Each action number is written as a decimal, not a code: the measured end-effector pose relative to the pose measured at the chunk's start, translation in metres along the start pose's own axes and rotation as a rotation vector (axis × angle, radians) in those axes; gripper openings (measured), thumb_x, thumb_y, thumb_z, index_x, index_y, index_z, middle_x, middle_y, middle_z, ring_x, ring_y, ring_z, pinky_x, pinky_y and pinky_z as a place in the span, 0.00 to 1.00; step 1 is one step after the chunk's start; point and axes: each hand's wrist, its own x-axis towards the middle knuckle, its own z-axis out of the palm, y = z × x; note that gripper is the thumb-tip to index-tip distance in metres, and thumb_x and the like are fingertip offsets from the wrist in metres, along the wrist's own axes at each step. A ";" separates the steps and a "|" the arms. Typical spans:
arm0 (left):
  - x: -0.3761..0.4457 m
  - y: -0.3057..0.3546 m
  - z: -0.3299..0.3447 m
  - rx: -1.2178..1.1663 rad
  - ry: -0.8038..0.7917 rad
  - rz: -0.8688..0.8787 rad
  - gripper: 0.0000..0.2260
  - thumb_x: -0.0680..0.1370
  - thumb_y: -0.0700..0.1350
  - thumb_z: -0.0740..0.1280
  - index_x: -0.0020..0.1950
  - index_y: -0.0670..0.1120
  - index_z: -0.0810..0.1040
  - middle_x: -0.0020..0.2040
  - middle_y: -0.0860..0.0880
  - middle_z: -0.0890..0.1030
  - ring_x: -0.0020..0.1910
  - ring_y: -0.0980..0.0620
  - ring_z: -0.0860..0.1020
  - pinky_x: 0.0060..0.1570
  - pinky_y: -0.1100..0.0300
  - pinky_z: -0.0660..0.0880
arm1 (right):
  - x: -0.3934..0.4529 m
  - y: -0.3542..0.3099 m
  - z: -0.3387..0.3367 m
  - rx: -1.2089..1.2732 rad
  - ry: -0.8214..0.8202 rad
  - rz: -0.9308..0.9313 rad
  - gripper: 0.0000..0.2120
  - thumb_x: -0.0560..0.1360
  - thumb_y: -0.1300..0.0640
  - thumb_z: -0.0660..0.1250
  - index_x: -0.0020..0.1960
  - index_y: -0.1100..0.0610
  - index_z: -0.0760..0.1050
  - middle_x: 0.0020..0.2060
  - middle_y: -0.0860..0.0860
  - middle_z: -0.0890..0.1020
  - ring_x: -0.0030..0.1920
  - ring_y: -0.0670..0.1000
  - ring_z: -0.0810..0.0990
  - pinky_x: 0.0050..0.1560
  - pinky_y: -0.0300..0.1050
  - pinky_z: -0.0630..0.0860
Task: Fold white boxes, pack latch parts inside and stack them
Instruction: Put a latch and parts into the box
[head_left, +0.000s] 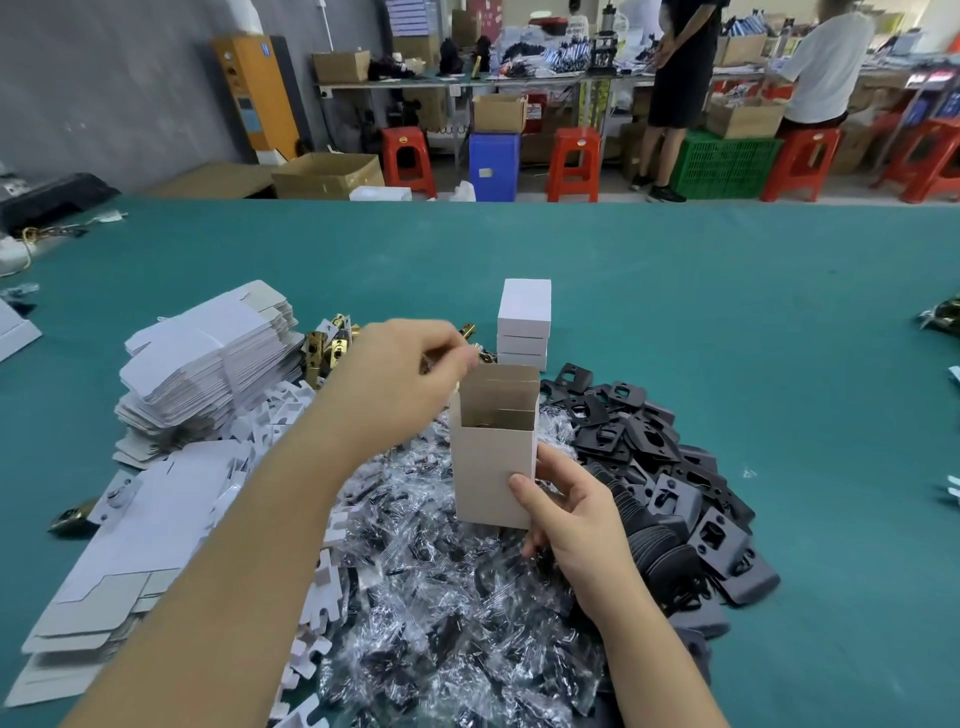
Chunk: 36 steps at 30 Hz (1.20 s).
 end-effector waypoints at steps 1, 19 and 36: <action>0.001 -0.005 -0.004 -0.005 0.053 -0.042 0.11 0.82 0.52 0.66 0.42 0.53 0.82 0.33 0.56 0.82 0.26 0.56 0.74 0.27 0.66 0.68 | 0.000 0.000 0.000 0.005 0.006 -0.003 0.17 0.79 0.60 0.72 0.66 0.48 0.80 0.56 0.46 0.86 0.29 0.42 0.78 0.26 0.40 0.76; -0.025 -0.125 -0.017 0.601 -0.352 -0.541 0.14 0.82 0.48 0.66 0.68 0.52 0.78 0.61 0.48 0.83 0.50 0.49 0.83 0.56 0.48 0.81 | -0.004 -0.006 0.007 0.069 0.032 -0.009 0.20 0.69 0.53 0.77 0.60 0.44 0.82 0.55 0.45 0.87 0.28 0.39 0.80 0.30 0.29 0.75; -0.018 -0.119 -0.008 0.600 -0.212 -0.629 0.04 0.76 0.44 0.72 0.42 0.47 0.83 0.39 0.48 0.83 0.40 0.46 0.82 0.45 0.52 0.81 | -0.003 -0.006 0.004 0.022 0.033 -0.011 0.18 0.76 0.62 0.74 0.61 0.44 0.81 0.53 0.44 0.87 0.28 0.38 0.80 0.31 0.30 0.75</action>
